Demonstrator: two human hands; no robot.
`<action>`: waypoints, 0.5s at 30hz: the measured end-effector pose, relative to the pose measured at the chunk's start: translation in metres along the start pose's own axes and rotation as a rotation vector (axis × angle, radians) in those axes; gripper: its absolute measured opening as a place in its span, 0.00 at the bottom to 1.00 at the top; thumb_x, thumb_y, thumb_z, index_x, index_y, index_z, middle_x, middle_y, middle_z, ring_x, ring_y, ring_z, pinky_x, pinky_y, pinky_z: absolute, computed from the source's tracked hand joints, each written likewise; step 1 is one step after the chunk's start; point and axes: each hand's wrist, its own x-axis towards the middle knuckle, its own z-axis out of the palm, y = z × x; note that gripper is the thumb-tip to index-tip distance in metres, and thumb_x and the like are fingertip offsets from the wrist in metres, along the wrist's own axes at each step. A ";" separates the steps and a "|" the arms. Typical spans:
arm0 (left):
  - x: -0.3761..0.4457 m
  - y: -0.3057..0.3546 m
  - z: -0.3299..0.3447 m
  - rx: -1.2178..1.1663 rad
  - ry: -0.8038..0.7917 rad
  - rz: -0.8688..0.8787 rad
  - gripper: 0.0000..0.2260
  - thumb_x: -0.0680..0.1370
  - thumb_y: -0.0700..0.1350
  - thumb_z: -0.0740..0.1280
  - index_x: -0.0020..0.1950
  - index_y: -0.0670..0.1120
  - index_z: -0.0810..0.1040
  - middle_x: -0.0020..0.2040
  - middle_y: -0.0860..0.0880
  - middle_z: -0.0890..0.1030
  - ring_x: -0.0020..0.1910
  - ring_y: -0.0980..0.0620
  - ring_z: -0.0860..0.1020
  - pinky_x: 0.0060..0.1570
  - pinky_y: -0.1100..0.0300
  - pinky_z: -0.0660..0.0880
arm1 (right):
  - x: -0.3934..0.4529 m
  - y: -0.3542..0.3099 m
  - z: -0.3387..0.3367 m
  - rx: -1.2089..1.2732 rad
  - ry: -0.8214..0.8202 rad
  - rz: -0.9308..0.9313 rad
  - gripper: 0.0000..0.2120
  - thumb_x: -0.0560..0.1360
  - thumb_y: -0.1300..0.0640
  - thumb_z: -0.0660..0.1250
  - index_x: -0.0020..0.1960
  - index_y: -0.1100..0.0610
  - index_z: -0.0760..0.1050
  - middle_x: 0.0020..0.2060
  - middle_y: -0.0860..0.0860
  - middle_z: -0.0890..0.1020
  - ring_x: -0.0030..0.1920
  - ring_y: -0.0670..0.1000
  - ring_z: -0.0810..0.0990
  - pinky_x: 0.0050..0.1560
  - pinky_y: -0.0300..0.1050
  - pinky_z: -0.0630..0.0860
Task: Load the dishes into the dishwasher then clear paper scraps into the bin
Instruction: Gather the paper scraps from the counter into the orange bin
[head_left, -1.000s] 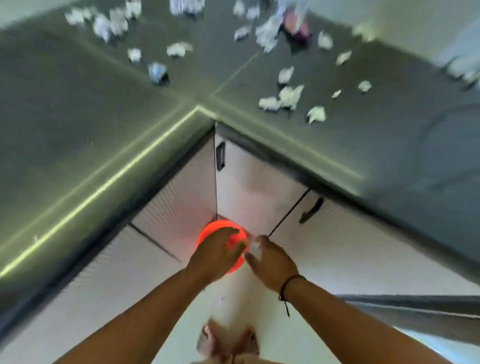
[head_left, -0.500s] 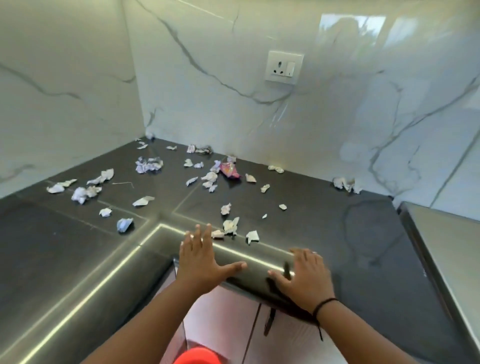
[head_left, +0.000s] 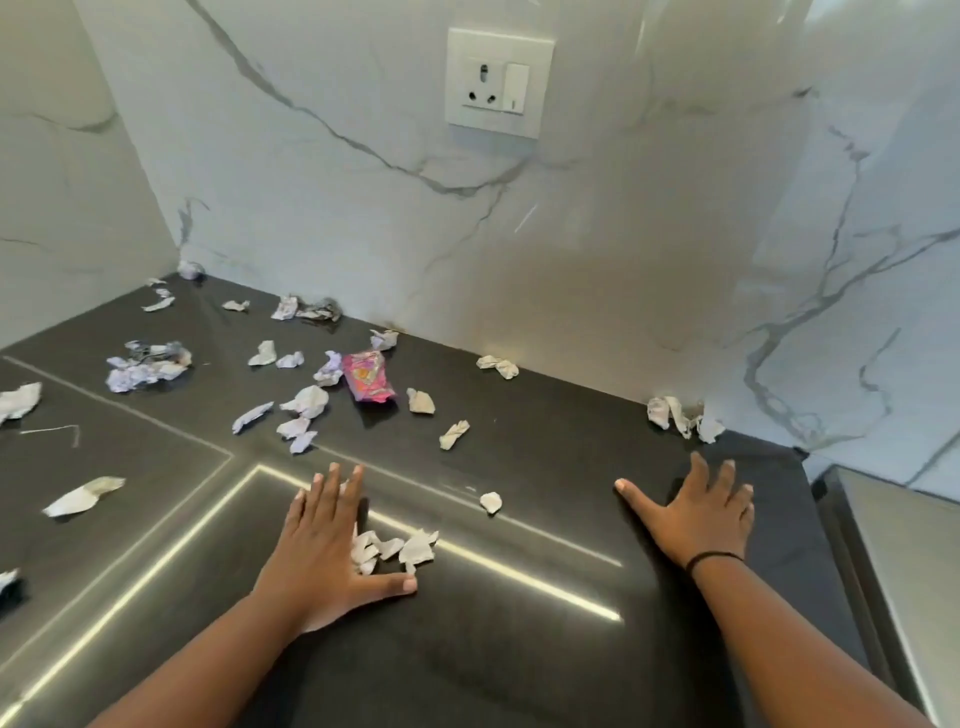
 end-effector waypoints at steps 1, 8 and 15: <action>0.007 0.003 0.000 0.006 -0.001 0.007 0.61 0.56 0.84 0.51 0.75 0.52 0.29 0.77 0.49 0.33 0.74 0.52 0.31 0.74 0.52 0.36 | 0.021 0.000 -0.002 0.009 0.033 -0.009 0.56 0.60 0.18 0.54 0.77 0.51 0.48 0.77 0.58 0.49 0.75 0.66 0.48 0.74 0.61 0.50; 0.059 0.029 0.000 -0.020 -0.012 0.127 0.45 0.69 0.76 0.54 0.76 0.60 0.36 0.78 0.55 0.39 0.75 0.56 0.35 0.72 0.58 0.36 | 0.133 -0.035 0.019 0.031 0.169 0.002 0.41 0.66 0.26 0.61 0.64 0.57 0.64 0.62 0.65 0.70 0.63 0.67 0.68 0.66 0.60 0.64; 0.078 0.051 -0.001 -0.020 -0.088 0.426 0.39 0.74 0.72 0.54 0.76 0.61 0.36 0.78 0.54 0.41 0.76 0.57 0.37 0.76 0.53 0.44 | 0.130 -0.070 0.038 0.160 0.077 -0.429 0.08 0.75 0.62 0.63 0.53 0.60 0.76 0.51 0.64 0.77 0.54 0.65 0.73 0.57 0.55 0.67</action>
